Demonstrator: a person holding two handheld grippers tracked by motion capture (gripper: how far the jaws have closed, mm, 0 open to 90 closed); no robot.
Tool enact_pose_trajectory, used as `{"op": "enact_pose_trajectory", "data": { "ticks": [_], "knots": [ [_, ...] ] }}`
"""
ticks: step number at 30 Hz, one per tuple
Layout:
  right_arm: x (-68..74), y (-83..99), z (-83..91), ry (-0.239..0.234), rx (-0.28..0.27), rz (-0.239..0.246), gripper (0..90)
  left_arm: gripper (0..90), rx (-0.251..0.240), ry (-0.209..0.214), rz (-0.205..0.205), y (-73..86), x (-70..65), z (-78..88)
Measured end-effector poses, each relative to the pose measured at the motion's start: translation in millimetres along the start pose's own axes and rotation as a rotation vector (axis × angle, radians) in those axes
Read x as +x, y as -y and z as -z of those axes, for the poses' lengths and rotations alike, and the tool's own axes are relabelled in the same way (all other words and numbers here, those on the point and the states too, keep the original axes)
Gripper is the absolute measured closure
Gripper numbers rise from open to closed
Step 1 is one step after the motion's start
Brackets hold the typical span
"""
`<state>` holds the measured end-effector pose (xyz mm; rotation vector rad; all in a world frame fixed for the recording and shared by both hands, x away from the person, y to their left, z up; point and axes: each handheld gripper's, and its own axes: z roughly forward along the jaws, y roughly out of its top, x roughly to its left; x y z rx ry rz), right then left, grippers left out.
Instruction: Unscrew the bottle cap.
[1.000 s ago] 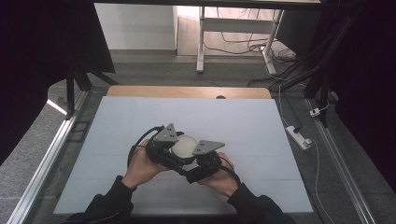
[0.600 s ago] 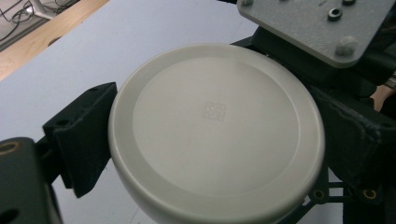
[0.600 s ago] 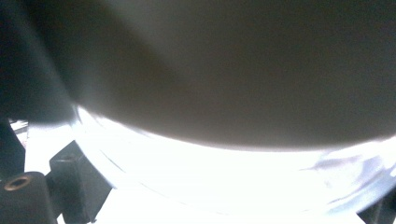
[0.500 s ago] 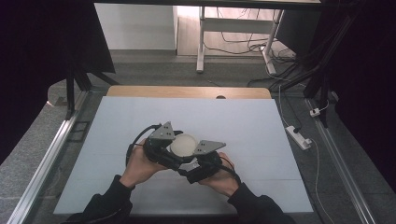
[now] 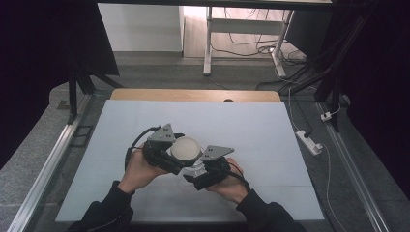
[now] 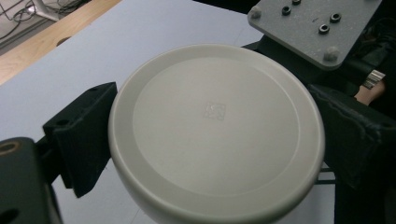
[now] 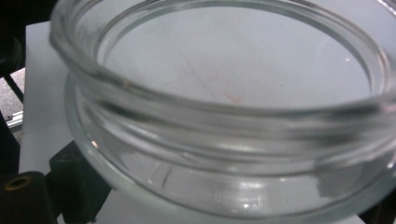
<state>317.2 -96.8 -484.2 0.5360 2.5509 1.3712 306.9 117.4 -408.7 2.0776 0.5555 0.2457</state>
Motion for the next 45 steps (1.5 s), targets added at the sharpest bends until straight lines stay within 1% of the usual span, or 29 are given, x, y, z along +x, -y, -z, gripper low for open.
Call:
{"op": "enact_pose_trajectory", "data": {
  "ticks": [5,11,18,19,21,28,29,31,33,34,39,45],
  "knots": [
    [-2.7,1.2,1.0,0.006,0.003,-0.007,6.8,8.2,-0.011,-0.008,0.004,1.0,3.0,8.5],
    [-5.6,1.5,3.2,0.016,0.0,-0.016,6.8,8.1,-0.015,-0.011,0.005,4.5,2.5,15.0],
    [-11.2,2.2,7.2,0.031,-0.005,-0.027,6.8,8.1,-0.016,-0.004,0.003,11.0,1.3,17.7],
    [-11.8,2.1,7.9,0.034,-0.007,-0.028,6.8,8.1,-0.02,0.006,0.003,13.4,1.1,18.8],
    [-13.3,2.0,9.3,0.038,-0.009,-0.03,6.8,8.1,-0.023,0.008,0.004,14.6,0.7,19.2],
    [-17.1,0.8,12.6,0.05,-0.017,-0.036,6.8,8.1,-0.02,0.031,-0.007,22.8,-4.8,19.4],
    [-17.7,0.7,12.9,0.052,-0.019,-0.034,6.8,8.1,-0.016,0.041,-0.01,25.1,-7.5,18.2],
    [-18.3,0.4,13.5,0.056,-0.018,-0.033,6.8,8.1,-0.016,0.045,-0.013,26.3,-9.1,17.5],
    [-19.0,0.3,13.9,0.059,-0.018,-0.034,6.8,8.1,-0.016,0.057,-0.018,28.1,-12.1,17.0],
    [-19.5,0.3,14.3,0.06,-0.019,-0.034,6.8,8.1,-0.013,0.059,-0.023,29.5,-15.4,16.5],
    [-21.5,-0.7,15.9,0.068,-0.024,-0.037,6.8,8.1,-0.01,0.077,-0.032,32.9,-23.4,14.5],
    [-25.6,-0.5,17.2,0.081,-0.025,-0.041,6.8,8.2,0.0,0.108,-0.043,37.0,-31.0,9.5]
  ]
}}
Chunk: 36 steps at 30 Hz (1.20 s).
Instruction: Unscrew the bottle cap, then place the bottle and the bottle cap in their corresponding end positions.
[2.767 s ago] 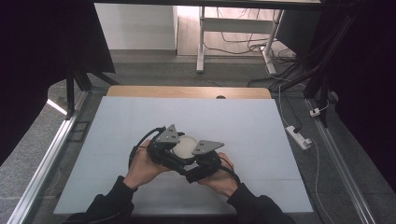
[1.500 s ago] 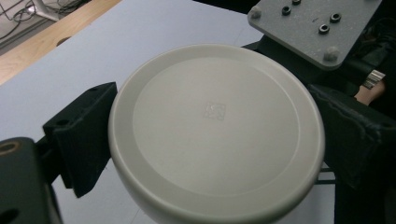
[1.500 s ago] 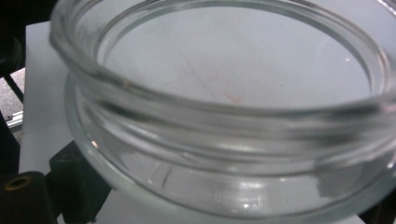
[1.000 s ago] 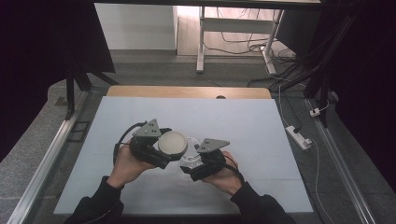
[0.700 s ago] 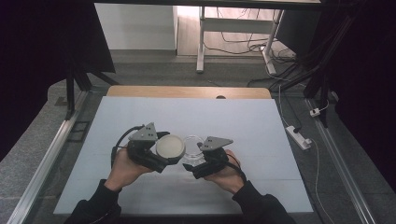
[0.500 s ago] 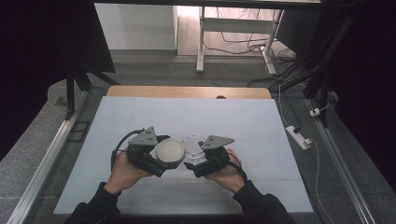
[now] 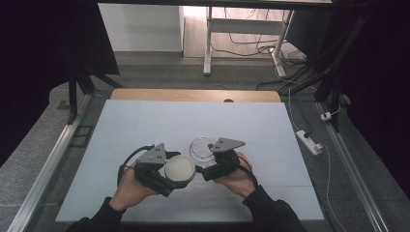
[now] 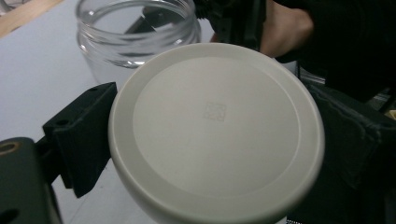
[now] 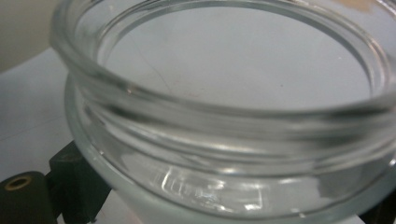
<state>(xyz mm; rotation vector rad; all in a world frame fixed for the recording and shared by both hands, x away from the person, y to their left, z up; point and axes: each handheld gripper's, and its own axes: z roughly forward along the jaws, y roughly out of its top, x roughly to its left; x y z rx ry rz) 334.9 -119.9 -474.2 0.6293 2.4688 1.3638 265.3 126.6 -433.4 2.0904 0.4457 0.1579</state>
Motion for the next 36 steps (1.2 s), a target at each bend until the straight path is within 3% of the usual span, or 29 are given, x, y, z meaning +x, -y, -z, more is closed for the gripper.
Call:
{"op": "enact_pose_trajectory", "data": {
  "ticks": [13,18,22,36],
  "knots": [
    [-13.1,-2.8,0.2,0.036,-0.011,-0.014,6.8,8.2,0.011,0.041,0.0,11.2,-3.1,-14.8],
    [-19.5,-5.3,-3.1,0.05,-0.014,-0.025,6.8,8.2,0.018,0.038,-0.008,15.1,-3.2,-22.0],
    [-23.9,-6.5,-8.1,0.058,-0.012,-0.03,6.8,8.2,0.019,0.051,0.006,18.4,-0.9,-26.2],
    [-36.8,-11.1,-26.1,0.084,-0.001,-0.046,6.8,8.2,0.031,0.035,0.012,28.5,7.2,-41.5]
  ]
}}
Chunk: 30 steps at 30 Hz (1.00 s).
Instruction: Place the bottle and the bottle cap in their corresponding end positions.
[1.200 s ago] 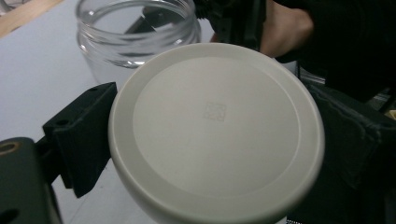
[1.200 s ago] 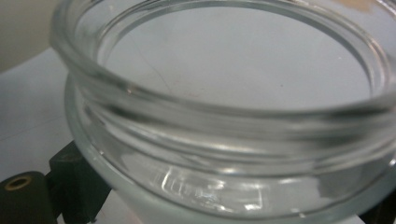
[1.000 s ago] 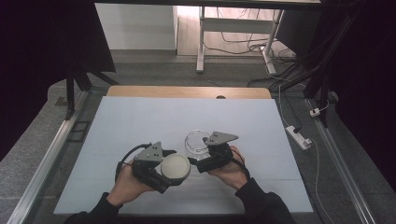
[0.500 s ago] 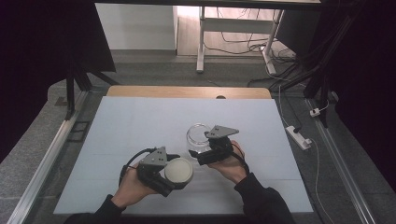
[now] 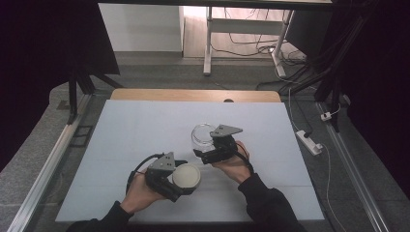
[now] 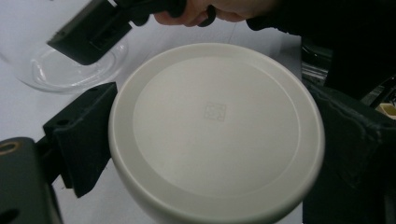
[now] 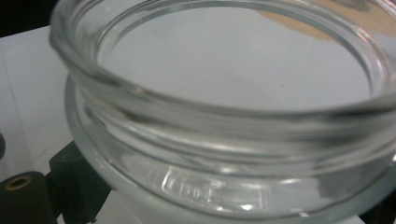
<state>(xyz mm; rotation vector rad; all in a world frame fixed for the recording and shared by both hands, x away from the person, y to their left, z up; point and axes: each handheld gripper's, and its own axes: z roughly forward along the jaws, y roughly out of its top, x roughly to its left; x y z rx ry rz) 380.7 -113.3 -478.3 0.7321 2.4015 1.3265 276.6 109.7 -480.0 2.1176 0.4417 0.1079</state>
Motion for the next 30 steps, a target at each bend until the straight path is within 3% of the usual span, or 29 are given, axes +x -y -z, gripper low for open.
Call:
{"op": "enact_pose_trajectory", "data": {
  "ticks": [13,30],
  "knots": [
    [-11.2,-1.7,-19.8,0.032,0.003,-0.005,6.8,8.2,0.042,0.015,-0.018,7.6,12.3,-27.2],
    [-17.3,-4.3,-56.2,0.037,0.031,-0.026,6.8,8.1,0.101,-0.005,-0.035,20.5,26.1,-53.6]
  ]
}}
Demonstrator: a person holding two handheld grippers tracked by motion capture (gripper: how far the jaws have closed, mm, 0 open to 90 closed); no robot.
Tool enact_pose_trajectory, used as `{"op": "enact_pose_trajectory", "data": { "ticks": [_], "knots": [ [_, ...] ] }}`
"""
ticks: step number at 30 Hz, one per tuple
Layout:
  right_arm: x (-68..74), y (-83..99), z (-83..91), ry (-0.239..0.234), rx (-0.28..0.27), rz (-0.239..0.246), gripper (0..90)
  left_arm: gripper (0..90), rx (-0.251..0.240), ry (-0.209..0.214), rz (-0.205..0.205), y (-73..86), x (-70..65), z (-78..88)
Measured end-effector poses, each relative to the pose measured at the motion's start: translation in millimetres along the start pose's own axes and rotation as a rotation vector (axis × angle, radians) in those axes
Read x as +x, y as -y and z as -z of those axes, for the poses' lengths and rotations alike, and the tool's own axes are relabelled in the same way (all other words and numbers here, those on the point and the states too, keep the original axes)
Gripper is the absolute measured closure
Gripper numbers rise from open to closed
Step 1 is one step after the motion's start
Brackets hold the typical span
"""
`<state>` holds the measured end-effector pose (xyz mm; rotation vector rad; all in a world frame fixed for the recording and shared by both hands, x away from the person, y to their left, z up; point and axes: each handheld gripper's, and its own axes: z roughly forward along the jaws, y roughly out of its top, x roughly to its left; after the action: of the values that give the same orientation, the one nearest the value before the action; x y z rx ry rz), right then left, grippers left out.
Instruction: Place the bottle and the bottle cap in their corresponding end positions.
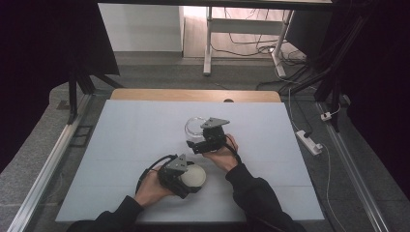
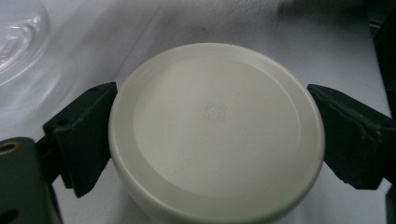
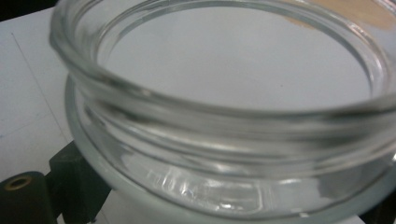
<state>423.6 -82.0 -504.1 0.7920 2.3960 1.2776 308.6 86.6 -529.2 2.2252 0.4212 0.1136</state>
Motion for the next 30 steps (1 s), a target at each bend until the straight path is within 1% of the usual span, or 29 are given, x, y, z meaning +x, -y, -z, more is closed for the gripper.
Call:
{"op": "enact_pose_trajectory", "data": {
  "ticks": [1,2,3,5,10,13,15,18,19,20,23,30],
  "knots": [
    [0.2,0.3,-2.1,0.002,0.002,-0.001,6.7,8.1,0.013,-0.003,-0.001,1.0,0.7,-2.7],
    [0.2,0.3,-2.1,0.002,0.002,-0.001,6.7,8.1,0.013,-0.003,-0.001,1.0,0.7,-2.7],
    [0.2,1.0,-5.8,0.004,0.008,-0.002,6.7,8.1,0.027,-0.004,0.001,2.1,1.6,-5.4],
    [-0.4,2.0,-8.4,0.009,0.013,-0.003,6.7,8.1,0.048,-0.007,-0.009,3.1,2.6,-7.7],
    [-2.1,6.4,-13.6,0.013,0.023,-0.01,6.7,8.1,0.084,-0.016,-0.009,4.9,4.1,-13.3],
    [-1.4,8.3,-15.7,0.011,0.03,-0.008,6.7,8.0,0.089,-0.025,-0.009,4.4,4.0,-13.9],
    [0.2,10.2,-17.5,0.016,0.031,0.001,6.6,8.0,0.099,-0.028,0.002,4.1,4.4,-15.2],
    [0.4,11.0,-17.6,0.017,0.028,0.007,6.5,7.9,0.112,-0.03,0.0,3.7,4.9,-15.9],
    [0.7,11.5,-17.4,0.018,0.028,0.008,6.5,7.8,0.121,-0.031,0.001,3.5,4.9,-16.6],
    [0.9,11.9,-17.1,0.019,0.029,0.012,6.4,7.8,0.14,-0.041,0.0,3.0,4.3,-18.3],
    [1.2,12.4,-16.7,0.02,0.032,0.008,6.2,7.5,0.145,-0.048,-0.001,2.6,3.3,-19.0],
    [1.2,11.4,-16.5,0.022,0.042,0.003,5.9,6.6,0.149,-0.047,0.0,2.5,3.8,-19.1]
  ]
}}
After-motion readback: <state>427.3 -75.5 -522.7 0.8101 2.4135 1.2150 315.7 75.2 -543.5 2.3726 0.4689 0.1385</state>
